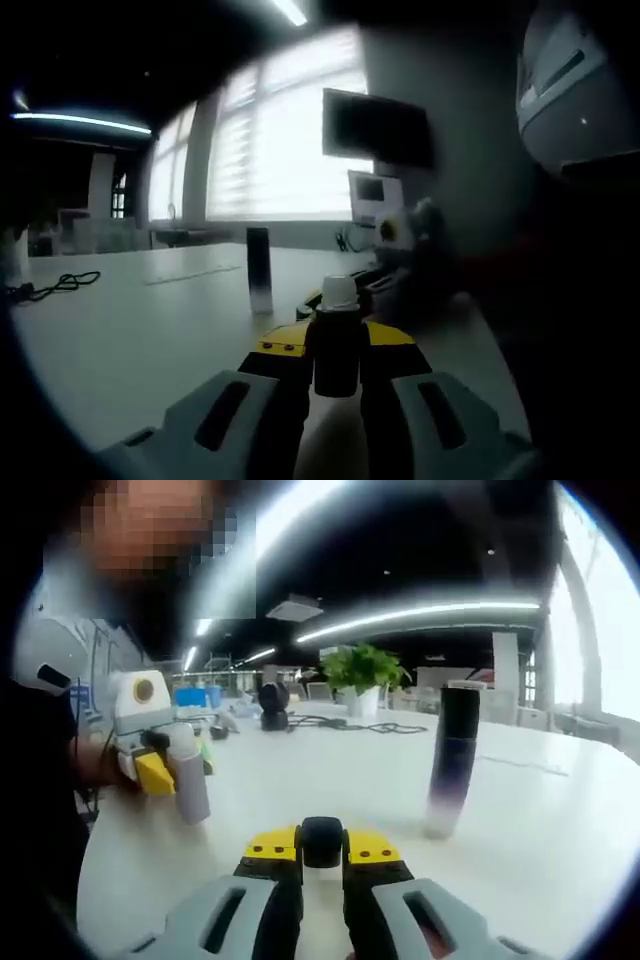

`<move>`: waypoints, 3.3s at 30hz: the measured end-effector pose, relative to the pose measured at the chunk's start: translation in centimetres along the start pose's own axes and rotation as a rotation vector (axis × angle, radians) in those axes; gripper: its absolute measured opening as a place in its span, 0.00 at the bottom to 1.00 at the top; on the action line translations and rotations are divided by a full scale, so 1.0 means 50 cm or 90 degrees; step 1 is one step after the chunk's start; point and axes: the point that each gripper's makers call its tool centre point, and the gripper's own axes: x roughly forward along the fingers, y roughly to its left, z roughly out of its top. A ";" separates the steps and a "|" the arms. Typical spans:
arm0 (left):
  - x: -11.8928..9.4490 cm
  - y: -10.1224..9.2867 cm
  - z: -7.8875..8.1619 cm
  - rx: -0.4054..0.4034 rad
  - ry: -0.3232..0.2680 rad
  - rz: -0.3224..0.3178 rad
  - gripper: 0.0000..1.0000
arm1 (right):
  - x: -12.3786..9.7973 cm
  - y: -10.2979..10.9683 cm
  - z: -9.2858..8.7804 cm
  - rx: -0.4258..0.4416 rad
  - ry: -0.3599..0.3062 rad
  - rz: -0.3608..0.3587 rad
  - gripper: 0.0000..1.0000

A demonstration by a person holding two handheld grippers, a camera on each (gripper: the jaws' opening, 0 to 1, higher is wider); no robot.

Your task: Pick up cosmetic bottle twist off cap place on table pick up cap screw tight cap place on table

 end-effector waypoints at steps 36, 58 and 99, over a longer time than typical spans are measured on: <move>0.002 -0.058 -0.011 0.007 0.028 -0.096 0.08 | -0.044 0.204 0.151 -0.058 -0.058 0.333 0.09; -0.008 -0.081 0.018 -0.047 -0.013 -0.143 0.08 | -0.093 0.148 0.146 -0.056 -0.025 0.436 0.09; -0.007 -0.083 0.009 -0.026 -0.002 -0.141 0.08 | -0.088 0.157 0.126 -0.077 0.000 0.429 0.10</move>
